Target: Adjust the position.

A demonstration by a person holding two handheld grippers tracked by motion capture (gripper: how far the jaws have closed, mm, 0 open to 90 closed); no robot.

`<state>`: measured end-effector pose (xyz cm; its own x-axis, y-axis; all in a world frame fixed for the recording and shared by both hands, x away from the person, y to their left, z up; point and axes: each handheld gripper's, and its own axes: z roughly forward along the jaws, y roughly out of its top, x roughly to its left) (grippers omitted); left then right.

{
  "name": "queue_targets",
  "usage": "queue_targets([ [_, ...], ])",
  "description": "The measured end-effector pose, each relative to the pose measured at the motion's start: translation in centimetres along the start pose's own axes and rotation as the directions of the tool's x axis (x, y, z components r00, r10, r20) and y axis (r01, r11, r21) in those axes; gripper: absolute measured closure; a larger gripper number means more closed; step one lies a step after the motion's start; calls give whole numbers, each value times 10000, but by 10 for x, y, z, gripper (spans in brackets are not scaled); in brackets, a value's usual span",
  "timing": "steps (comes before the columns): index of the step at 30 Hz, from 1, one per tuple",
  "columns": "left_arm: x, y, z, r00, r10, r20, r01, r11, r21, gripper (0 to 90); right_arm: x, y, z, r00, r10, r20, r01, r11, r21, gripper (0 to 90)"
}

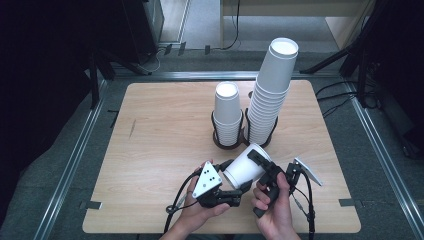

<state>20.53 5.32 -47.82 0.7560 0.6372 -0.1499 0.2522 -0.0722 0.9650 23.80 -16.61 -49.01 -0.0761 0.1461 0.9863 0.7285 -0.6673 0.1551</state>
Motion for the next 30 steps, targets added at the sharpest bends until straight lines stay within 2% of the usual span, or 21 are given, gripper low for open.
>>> queue_targets([
  [1,0,0,0,10000,0,0,0,10000,0,137,0,0,0,10000,0,0,0,10000,0,136],
  [2,2,1,0,9994,-198,272,197,9998,27,87,0,1,0,10000,-85,-41,85,9999,-102,139],
  [4,2,1,-1,9990,-216,381,216,9998,14,44,0,1,-1,9999,-94,-57,94,9999,-118,140],
  [5,2,2,-2,9979,-247,595,246,9997,21,12,0,2,-2,9998,-170,-72,168,9996,-219,141],
  [9,2,3,-2,9980,-342,532,341,9994,39,12,1,4,-3,9996,-278,-109,273,9989,-390,142],
  [13,6,3,-3,9979,-434,471,429,9990,106,12,2,7,-6,9972,-742,63,744,9945,-732,143],
  [17,7,4,-4,9980,-455,439,451,9989,95,12,4,11,-8,9909,-1291,395,1324,9864,-978,143],
  [21,9,3,-4,9981,-455,424,450,9989,139,12,7,16,-12,9773,-1997,703,2079,9680,-1406,143],
  [22,9,3,-4,9979,-484,431,479,9988,138,12,7,16,-12,9773,-1997,703,2079,9680,-1406,143],
  [23,10,3,-4,9981,-462,399,457,9989,134,12,10,19,-15,9680,-2367,837,2475,9555,-1603,143],
  [24,10,3,-4,9981,-474,387,470,9988,128,12,11,20,-16,9625,-2555,912,2678,9487,-1683,142],
  [25,10,3,-4,9981,-474,387,470,9988,128,12,11,20,-16,9625,-2555,912,2678,9487,-1683,142],
  [26,11,4,-5,9980,-500,391,495,9987,139,12,14,23,-19,9567,-2766,906,2891,9396,-1834,143],
  [27,11,4,-5,9979,-517,381,512,9986,142,12,15,24,-20,9542,-2860,880,2980,9352,-1914,142],
  [28,11,4,-5,9979,-517,381,512,9986,142,12,15,24,-20,9542,-2860,880,2980,9352,-1914,142],
  [30,12,4,-6,9980,-534,331,530,9985,130,12,18,30,-24,9522,-2944,819,3052,9285,-2116,141],
])
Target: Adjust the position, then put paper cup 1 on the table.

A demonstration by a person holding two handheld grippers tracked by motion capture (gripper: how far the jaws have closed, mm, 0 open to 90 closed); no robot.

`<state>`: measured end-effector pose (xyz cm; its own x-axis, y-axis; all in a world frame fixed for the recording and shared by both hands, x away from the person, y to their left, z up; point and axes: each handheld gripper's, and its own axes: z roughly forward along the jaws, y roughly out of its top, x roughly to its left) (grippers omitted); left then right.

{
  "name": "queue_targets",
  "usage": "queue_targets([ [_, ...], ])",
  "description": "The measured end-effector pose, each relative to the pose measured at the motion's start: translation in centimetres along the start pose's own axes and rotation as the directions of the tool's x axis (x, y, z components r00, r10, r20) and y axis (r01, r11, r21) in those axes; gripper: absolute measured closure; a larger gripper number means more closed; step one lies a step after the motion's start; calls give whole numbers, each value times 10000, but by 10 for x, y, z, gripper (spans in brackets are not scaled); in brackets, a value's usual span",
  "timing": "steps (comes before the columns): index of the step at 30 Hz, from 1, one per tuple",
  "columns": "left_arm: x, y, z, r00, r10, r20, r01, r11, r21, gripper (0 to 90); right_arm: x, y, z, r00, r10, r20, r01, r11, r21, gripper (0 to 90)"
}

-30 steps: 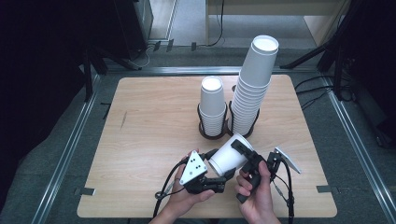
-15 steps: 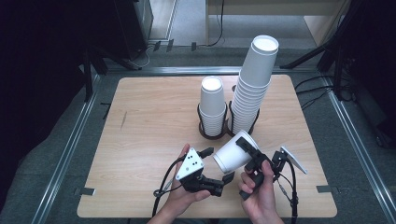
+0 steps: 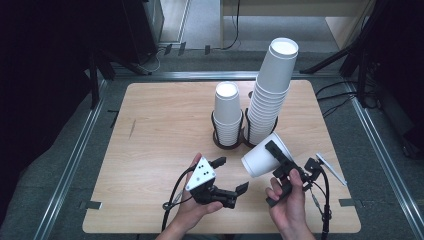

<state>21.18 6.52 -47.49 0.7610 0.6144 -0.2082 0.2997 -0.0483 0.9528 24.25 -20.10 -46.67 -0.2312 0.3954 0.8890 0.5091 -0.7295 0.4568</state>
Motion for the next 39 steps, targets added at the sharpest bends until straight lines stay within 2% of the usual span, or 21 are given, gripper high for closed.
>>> queue_targets([
  [4,1,0,-1,10000,-27,-15,27,10000,-27,12,1,9,-4,9948,-939,385,955,9945,-438,141],
  [6,2,0,-1,10000,-50,-8,50,10000,-1,12,3,12,-5,9858,-1553,645,1592,9854,-603,141],
  [7,2,0,-1,10000,-68,-17,68,10000,0,12,4,13,-5,9794,-1867,774,1921,9789,-694,140],
  [9,3,0,-1,10000,-43,-34,44,10000,24,12,8,15,-6,9565,-2700,1107,2801,9559,-887,139],
  [13,4,0,-2,9999,-93,-65,93,10000,20,12,13,18,-8,9186,-3709,1367,3868,9147,-1170,136],
  [15,5,0,-2,9999,-108,-71,108,9999,-4,12,15,19,-8,8882,-4307,1602,4507,8845,-1204,136],
  [19,5,0,-2,9998,-150,-100,150,9999,-4,12,19,20,-9,8032,-5453,2398,5818,8046,-1191,136],
  [21,6,0,-2,9998,-161,-101,162,9999,22,12,20,20,-9,7781,-5755,2517,6141,7813,-1121,136],
  [23,6,0,-2,9998,-152,-112,152,9999,37,12,20,21,-8,7454,-6102,2685,6520,7513,-1027,136],
  [24,6,0,-2,9998,-152,-112,152,9999,37,13,20,21,-8,7454,-6102,2685,6520,7513,-1027,136],
  [25,6,0,-2,9998,-147,-105,148,9999,45,12,20,20,-8,7160,-6394,2804,6838,7233,-967,135],
  [26,6,0,-2,9998,-149,-97,150,9999,50,13,20,20,-7,7025,-6520,2853,6974,7106,-929,135],
  [27,6,0,-2,9998,-149,-97,150,9999,50,12,20,20,-7,7025,-6520,2853,6974,7106,-929,135],
  [28,6,0,-2,9998,-155,-84,156,9999,45,12,20,19,-6,6660,-6835,2989,7315,6769,-821,135],
  [29,6,0,-2,9998,-163,-74,163,9999,45,12,20,19,-6,6660,-6835,2989,7315,6769,-821,135],
  [31,7,0,-2,9998,-170,-76,171,9998,68,12,19,19,-6,6398,-7037,3091,7562,6482,-895,135],
  [33,8,0,-2,9998,-178,-83,178,9998,86,13,18,20,-6,6248,-7109,3229,7694,6310,-993,135],
  [36,8,0,-2,9998,-179,-101,180,9998,86,12,15,23,-6,5943,-7296,3385,7957,5946,-1153,136],
  [37,8,0,-2,9998,-179,-101,180,9998,86,13,15,23,-6,5943,-7296,3385,7957,5946,-1153,136],
  [38,8,0,-2,9998,-185,-106,185,9998,88,12,13,24,-6,5754,-7408,3467,8099,5753,-1149,137],
  [39,8,0,-2,9998,-185,-106,185,9998,88,13,13,24,-6,5754,-7408,3467,8099,5753,-1149,137],
])
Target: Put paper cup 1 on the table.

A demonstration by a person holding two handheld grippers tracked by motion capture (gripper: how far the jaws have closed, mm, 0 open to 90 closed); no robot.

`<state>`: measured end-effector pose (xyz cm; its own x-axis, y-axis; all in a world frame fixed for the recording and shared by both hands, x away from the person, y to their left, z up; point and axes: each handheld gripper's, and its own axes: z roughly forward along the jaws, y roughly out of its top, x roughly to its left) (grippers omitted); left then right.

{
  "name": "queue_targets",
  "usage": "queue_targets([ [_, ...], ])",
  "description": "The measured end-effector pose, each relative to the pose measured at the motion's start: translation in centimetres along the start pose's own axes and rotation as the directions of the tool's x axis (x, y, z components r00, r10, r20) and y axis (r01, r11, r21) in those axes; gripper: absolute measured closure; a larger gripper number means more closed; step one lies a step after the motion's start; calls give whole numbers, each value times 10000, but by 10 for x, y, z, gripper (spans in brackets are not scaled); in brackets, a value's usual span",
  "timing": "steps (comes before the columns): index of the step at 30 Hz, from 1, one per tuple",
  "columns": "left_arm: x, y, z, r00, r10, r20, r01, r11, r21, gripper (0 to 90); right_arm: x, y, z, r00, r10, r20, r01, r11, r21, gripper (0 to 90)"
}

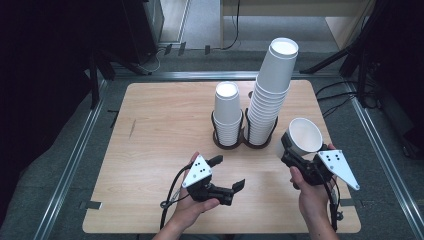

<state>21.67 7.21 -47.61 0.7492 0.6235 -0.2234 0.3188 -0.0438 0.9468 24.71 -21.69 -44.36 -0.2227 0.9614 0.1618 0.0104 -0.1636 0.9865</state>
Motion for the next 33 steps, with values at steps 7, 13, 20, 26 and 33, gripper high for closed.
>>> queue_targets([
  [7,1,0,0,10000,-32,-41,32,10000,28,12,-8,-10,8,9901,-1344,410,1368,9885,-642,138],
  [13,1,0,0,10000,-42,-52,42,10000,26,12,-12,-17,12,9681,-2356,852,2428,9661,-872,138],
  [20,0,-1,1,10000,-26,-26,27,10000,80,13,-19,-23,17,9604,-2547,1129,2648,9606,-850,137],
  [26,0,-1,1,10000,-25,-33,26,10000,84,12,-27,-29,20,9580,-2582,1249,2677,9613,-655,136],
  [33,1,-1,1,10000,-40,-31,40,9999,98,12,-39,-37,25,9556,-2574,1433,2645,9638,-324,135],
])
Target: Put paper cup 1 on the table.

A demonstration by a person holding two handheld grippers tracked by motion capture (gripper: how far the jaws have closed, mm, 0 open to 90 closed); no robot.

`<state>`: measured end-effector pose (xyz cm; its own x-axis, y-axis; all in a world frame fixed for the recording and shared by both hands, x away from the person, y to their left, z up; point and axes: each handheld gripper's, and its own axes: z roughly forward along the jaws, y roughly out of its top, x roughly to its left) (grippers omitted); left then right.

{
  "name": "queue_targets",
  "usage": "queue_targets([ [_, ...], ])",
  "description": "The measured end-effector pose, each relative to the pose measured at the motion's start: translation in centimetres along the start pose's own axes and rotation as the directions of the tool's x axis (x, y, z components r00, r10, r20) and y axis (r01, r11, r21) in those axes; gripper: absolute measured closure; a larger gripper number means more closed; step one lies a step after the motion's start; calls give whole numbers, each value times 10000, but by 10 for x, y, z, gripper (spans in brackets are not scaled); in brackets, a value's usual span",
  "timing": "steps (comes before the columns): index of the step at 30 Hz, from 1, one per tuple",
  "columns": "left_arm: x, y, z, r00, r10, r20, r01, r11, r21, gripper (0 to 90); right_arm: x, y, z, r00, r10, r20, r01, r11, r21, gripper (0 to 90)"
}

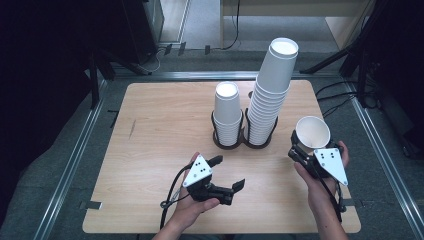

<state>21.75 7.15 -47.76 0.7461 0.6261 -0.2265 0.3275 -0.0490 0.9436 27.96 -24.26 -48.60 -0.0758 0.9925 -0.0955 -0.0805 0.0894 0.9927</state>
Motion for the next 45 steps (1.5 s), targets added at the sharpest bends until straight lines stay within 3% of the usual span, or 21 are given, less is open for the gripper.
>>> queue_targets([
  [25,0,-1,1,10000,7,2,-7,10000,49,12,-12,-24,10,9999,89,129,-99,9968,794,131],
  [45,0,-1,1,10000,39,-43,-39,10000,65,13,-22,-42,16,9989,419,232,-450,9861,1599,126],
])
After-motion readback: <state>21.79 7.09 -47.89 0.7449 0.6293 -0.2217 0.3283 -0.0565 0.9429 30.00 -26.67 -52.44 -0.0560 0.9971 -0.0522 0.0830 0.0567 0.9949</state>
